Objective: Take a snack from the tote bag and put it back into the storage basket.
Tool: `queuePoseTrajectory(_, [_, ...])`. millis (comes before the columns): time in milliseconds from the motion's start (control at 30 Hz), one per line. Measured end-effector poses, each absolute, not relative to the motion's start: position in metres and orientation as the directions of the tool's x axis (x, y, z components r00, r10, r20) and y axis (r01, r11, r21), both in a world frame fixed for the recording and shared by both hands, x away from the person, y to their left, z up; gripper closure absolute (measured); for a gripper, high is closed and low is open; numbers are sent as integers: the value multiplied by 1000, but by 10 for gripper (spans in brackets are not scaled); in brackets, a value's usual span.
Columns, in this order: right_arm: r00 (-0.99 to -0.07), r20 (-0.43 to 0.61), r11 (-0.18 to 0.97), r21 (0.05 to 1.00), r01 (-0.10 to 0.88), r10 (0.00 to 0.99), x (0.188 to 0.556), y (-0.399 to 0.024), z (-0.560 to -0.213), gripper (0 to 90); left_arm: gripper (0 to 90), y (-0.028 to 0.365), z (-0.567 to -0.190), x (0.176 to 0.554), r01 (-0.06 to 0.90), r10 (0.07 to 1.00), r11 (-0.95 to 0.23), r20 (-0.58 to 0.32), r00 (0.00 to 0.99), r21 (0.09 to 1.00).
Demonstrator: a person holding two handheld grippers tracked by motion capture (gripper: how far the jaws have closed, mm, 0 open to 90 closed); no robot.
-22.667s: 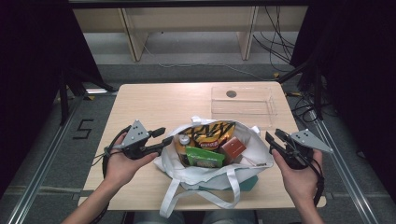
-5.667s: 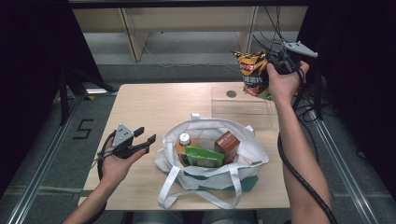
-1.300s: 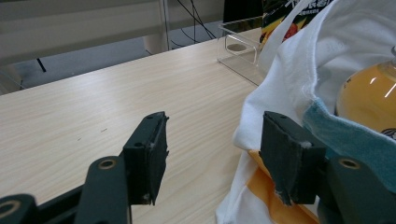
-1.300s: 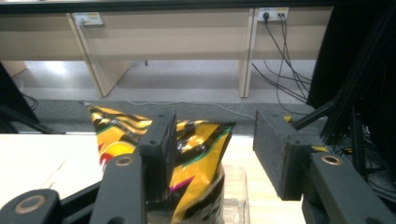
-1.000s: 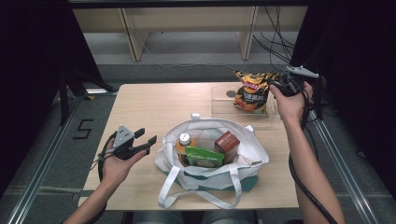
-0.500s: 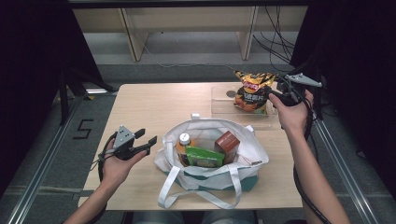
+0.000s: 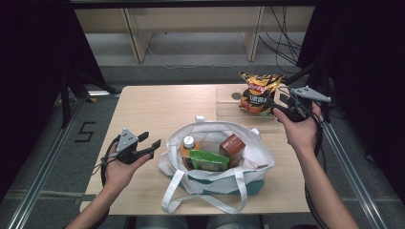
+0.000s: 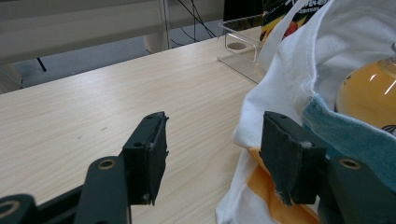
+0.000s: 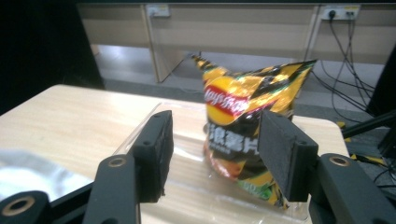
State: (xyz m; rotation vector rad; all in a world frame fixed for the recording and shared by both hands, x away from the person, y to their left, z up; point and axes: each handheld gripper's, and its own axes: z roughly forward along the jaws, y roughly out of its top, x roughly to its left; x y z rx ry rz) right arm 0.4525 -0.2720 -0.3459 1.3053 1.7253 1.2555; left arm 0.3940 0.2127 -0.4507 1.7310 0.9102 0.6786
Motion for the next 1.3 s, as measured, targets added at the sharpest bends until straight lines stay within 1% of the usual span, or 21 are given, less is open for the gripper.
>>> queuePoseTrajectory(133, [-339,63,68,930,362,939,442,-269,-348,456,404,213,-451,395,247,827,-182,12,562,952])
queuePoseTrajectory(167, [-348,53,77,933,351,936,440,-269,-349,456,404,213,-451,394,256,832,-183,11,554,949])
queuePoseTrajectory(200, [-345,72,62,931,361,936,437,-268,-349,456,404,213,-451,395,247,828,-180,11,561,952])
queuePoseTrajectory(267, [-362,58,77,934,349,930,433,-268,-350,455,404,213,-451,395,248,829,-180,11,559,952])
queuePoseTrajectory(300, [-358,76,61,933,355,930,429,-266,-350,456,404,213,-451,394,251,830,-181,11,557,951])
queuePoseTrajectory(433, [-373,61,79,933,351,926,418,-263,-351,451,403,212,-451,394,256,833,-184,12,553,949])
queuePoseTrajectory(467, [-388,53,92,934,346,920,416,-263,-352,450,403,212,-452,394,255,833,-185,14,554,949])
queuePoseTrajectory(667, [-413,70,93,927,362,908,399,-253,-361,448,403,212,-453,393,259,830,-192,16,557,947])
queuePoseTrajectory(700, [-427,51,116,928,355,903,397,-252,-362,447,403,212,-453,393,258,830,-193,17,558,947])
queuePoseTrajectory(800, [-433,69,102,927,360,899,388,-247,-365,447,404,213,-453,394,255,830,-190,16,557,948])
queuePoseTrajectory(933, [-462,49,134,925,355,886,378,-242,-368,444,403,213,-454,394,250,827,-187,15,562,950])
queuePoseTrajectory(967, [-459,72,119,920,373,885,374,-240,-368,444,403,213,-453,393,258,828,-190,14,560,947])
queuePoseTrajectory(1000, [-471,53,134,925,355,881,374,-240,-368,443,404,213,-454,395,249,822,-188,14,569,950])
queuePoseTrajectory(1033, [-471,66,122,926,358,880,371,-238,-369,443,403,213,-454,395,250,823,-188,14,568,950])
queuePoseTrajectory(1067, [-481,51,138,927,349,875,369,-238,-368,443,403,213,-454,394,260,828,-187,9,561,947])
queuePoseTrajectory(1100, [-480,76,118,924,363,874,367,-234,-369,442,403,213,-454,394,264,829,-185,7,559,947])
queuePoseTrajectory(1133, [-480,75,118,926,360,874,365,-233,-369,441,403,213,-454,395,248,822,-187,14,569,950])
queuePoseTrajectory(1167, [-497,62,131,930,343,865,365,-232,-370,441,403,214,-454,394,260,830,-183,7,558,948])
queuePoseTrajectory(1300, [-503,35,152,933,326,864,360,-229,-369,440,403,214,-453,394,255,830,-180,8,558,950])
